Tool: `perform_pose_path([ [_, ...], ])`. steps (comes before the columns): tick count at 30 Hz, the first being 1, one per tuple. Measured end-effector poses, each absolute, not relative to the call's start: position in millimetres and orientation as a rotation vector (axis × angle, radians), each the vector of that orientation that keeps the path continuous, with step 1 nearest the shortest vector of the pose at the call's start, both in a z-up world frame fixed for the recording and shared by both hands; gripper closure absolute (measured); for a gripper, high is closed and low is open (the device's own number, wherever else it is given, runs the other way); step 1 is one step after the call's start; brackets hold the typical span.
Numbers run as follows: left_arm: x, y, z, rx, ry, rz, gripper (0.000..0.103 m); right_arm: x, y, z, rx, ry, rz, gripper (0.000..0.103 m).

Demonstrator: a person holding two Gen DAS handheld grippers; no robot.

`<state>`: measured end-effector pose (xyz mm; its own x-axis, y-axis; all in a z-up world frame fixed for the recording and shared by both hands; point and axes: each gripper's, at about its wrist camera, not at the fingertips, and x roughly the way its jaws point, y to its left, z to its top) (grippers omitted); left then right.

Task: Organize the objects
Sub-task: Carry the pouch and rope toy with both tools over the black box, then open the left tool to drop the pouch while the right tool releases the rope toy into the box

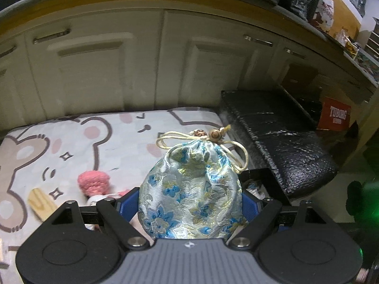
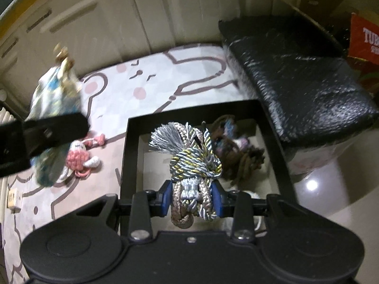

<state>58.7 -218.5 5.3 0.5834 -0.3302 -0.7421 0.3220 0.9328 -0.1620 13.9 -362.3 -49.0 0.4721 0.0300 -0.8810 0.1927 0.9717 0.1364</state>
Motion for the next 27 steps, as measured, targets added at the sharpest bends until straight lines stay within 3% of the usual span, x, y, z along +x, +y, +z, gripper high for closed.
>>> perform_pose_path([
  [21, 83.4, -273.4, -56.2, 0.031, 0.998, -0.484, 0.016, 1.8, -410.5, -58.4, 0.390, 1.109, -0.222, 0.067],
  [27, 85.0, -268.9, -53.5, 0.012, 1.003, -0.467, 0.005, 3.9, -409.3, -59.1, 0.390, 1.112, -0.205, 0.067],
])
